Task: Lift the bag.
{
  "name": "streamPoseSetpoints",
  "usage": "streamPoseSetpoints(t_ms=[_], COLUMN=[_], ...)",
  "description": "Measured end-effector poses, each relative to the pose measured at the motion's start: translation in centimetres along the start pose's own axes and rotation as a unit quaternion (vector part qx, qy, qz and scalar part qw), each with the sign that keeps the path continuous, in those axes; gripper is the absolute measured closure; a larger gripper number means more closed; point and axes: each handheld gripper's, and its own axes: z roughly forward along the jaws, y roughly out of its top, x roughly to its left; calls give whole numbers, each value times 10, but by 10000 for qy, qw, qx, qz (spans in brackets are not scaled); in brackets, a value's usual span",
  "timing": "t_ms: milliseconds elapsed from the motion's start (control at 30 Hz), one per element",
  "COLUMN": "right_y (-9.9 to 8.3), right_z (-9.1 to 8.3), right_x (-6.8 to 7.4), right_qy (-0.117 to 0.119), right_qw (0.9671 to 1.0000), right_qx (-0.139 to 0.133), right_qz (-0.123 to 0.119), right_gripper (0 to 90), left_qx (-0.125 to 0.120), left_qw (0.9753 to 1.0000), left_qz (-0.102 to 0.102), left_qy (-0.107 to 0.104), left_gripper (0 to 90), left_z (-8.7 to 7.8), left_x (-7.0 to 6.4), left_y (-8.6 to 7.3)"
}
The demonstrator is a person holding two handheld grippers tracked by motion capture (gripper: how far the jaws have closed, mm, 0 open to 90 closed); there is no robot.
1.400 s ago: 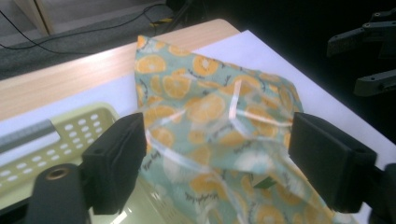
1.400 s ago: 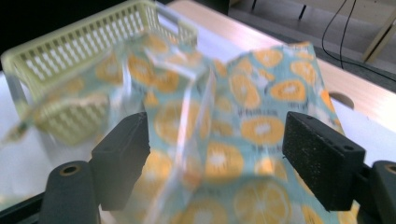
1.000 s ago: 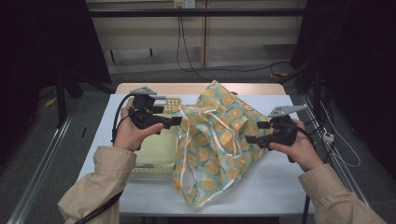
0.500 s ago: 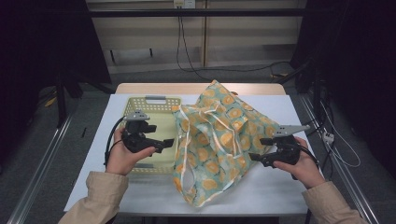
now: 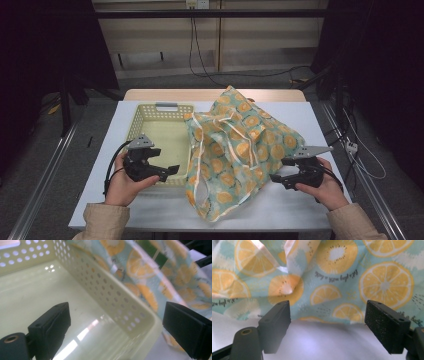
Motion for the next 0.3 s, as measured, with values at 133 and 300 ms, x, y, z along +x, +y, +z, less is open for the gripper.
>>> streamPoseSetpoints(t_ms=[133,300], right_y=[-6,-9], right_z=[-2,-3], right_x=[-1,-2], right_qy=[-9,-55], right_qw=[10000,9999], right_qx=[-48,-68], right_qz=[62,88], right_gripper=[213,203], left_qx=[-33,55], left_qw=[10000,10000], left_qz=[-21,34], left_qy=[-36,29], left_gripper=[79,78], left_z=[0,-1], left_x=[-1,-1], left_y=[-8,-13])
